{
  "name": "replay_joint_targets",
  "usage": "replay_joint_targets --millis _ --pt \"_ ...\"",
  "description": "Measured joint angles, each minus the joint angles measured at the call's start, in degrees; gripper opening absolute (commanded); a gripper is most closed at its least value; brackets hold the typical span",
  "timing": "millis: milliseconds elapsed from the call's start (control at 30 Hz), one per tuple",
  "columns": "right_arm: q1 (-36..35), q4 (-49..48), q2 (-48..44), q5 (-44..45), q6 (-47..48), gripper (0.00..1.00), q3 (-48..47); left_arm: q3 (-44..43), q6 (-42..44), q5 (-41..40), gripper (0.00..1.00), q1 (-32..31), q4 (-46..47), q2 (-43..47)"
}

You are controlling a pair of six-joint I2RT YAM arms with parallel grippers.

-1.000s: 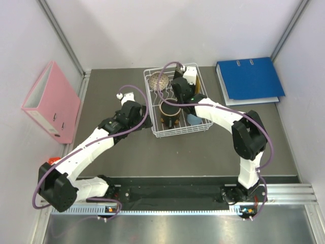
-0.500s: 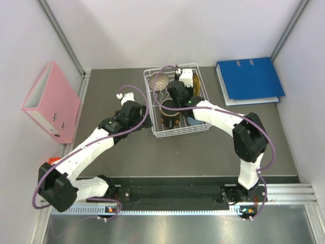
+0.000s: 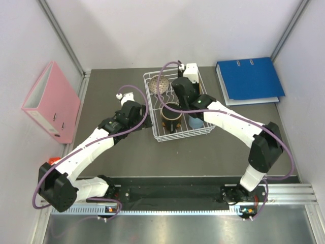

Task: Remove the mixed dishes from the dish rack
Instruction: Pick up the plate from the dish rack, then place the plate at the center of the board.

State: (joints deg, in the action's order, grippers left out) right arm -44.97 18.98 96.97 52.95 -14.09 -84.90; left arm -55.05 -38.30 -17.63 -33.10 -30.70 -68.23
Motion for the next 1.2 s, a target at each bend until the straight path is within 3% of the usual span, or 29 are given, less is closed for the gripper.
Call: replay_joint_targets --millis 333,567,767,1033,1200 --pt "-1.33 -0.44 -6.19 -3.54 0.61 0.0 0.85 -0.15 -0.28 -0.96 0.99 0.0 0.31 0.0" --pt "6.58 1.14 -18.03 -25.46 -7.43 0.0 5.35 -1.14 0.09 -1.42 0.99 0.31 4.48 1.18" --pt "15.78 -0.57 -25.59 -43.65 -15.02 0.0 13.9 -1.86 0.24 4.87 0.99 3.82 12.0 5.16" --pt "15.78 -4.13 -26.05 -61.86 -23.12 0.0 20.65 -2.45 -0.83 17.16 0.99 4.83 23.52 7.72" --pt "15.91 -10.21 -26.08 -66.84 -27.76 0.0 24.57 -0.55 -1.42 22.84 0.99 4.81 29.51 8.02"
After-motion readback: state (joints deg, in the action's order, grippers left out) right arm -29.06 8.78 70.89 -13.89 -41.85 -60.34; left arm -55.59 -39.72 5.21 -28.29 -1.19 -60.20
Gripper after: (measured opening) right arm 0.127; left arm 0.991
